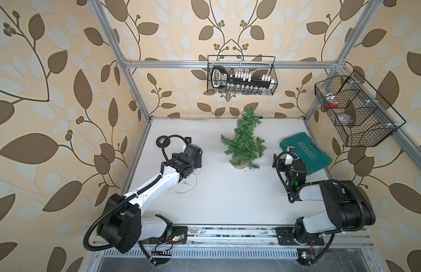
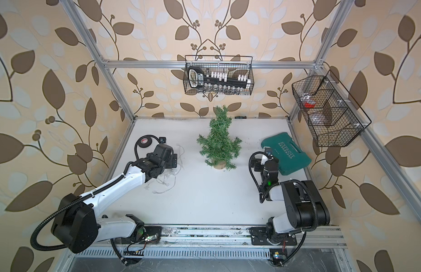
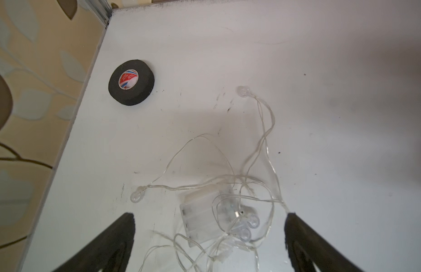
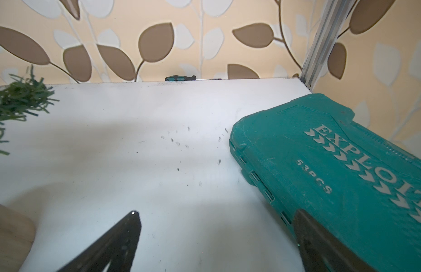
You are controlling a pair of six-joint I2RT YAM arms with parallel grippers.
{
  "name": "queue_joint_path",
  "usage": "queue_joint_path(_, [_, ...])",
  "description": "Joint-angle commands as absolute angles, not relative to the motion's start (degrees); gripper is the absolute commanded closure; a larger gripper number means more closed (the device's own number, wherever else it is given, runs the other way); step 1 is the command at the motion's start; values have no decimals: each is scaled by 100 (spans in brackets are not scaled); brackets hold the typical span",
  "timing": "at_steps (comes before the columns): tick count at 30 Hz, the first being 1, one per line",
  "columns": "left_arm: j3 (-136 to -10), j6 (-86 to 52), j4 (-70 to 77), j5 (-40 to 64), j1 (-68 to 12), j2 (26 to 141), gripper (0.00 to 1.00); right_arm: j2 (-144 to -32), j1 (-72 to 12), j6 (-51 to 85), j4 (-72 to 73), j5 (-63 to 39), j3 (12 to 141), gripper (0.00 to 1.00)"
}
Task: Remove string lights from the small christmas tree
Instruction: Reset both arms
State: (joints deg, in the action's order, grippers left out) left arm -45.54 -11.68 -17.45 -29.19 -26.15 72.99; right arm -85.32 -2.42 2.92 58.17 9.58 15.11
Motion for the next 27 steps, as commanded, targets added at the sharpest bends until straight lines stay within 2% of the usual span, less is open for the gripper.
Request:
queue_joint_path(1, [-4092,-154,-449,-3563,-2557,7278,1,-8552,-244,240,5934,905,1538,0])
queue_joint_path(5, [-3395,208,431,-3659,-2523,7327,1,-8556,-241,237,5934,905,1538,0])
queue_joint_path(10, [-2442,654,2158,-3037,-2284,7256,1,-8561,-246,238,5933,902,1538,0])
queue_joint_path(16, [-2051,1144,3622,-2513,-2011,7617,1,-8553,-246,237,5938,903,1538,0])
queue_joint_path(22, [-1977,926,4527,-1996,-1543,8068,1,-8561,-246,237,5932,896,1538,0])
queue_joint_path(27, [-1933,596,4558,-1777,-1189,8077,1,-8561,-244,237,5933,896,1538,0])
